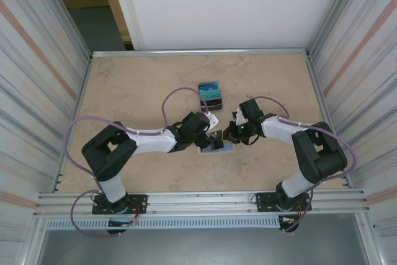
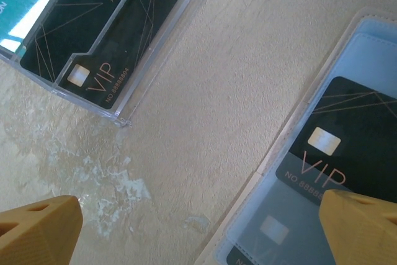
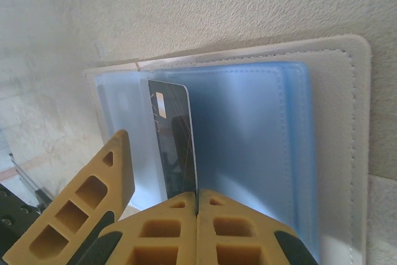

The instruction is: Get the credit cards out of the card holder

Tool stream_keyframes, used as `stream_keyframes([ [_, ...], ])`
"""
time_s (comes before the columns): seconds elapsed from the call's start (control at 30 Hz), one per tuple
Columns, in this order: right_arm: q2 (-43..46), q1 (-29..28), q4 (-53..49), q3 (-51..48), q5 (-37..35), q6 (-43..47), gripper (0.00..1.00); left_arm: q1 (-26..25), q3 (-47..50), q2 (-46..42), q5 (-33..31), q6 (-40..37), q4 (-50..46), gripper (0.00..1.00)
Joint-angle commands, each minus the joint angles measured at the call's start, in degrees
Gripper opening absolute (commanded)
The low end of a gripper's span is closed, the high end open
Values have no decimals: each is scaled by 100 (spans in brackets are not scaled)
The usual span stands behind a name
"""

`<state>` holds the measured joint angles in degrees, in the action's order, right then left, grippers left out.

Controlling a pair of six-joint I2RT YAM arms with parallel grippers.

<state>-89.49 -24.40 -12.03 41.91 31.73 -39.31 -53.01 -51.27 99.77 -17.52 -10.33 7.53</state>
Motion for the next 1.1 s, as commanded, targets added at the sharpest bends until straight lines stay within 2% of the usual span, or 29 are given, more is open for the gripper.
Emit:
stream_keyframes([
  [0.0,-29,5,-98,90,70,143,0,-42,-164,72,69,-11,7,99],
  [0.27,37,-2,147,-49,130,10,3,-43,-219,198,134,38,-120,99],
  [0.6,75,-55,1103,-407,563,-392,14,-51,-184,406,161,99,-218,99],
  [1.07,-261,-441,1994,-553,385,-736,15,-65,9,256,231,356,-225,99],
])
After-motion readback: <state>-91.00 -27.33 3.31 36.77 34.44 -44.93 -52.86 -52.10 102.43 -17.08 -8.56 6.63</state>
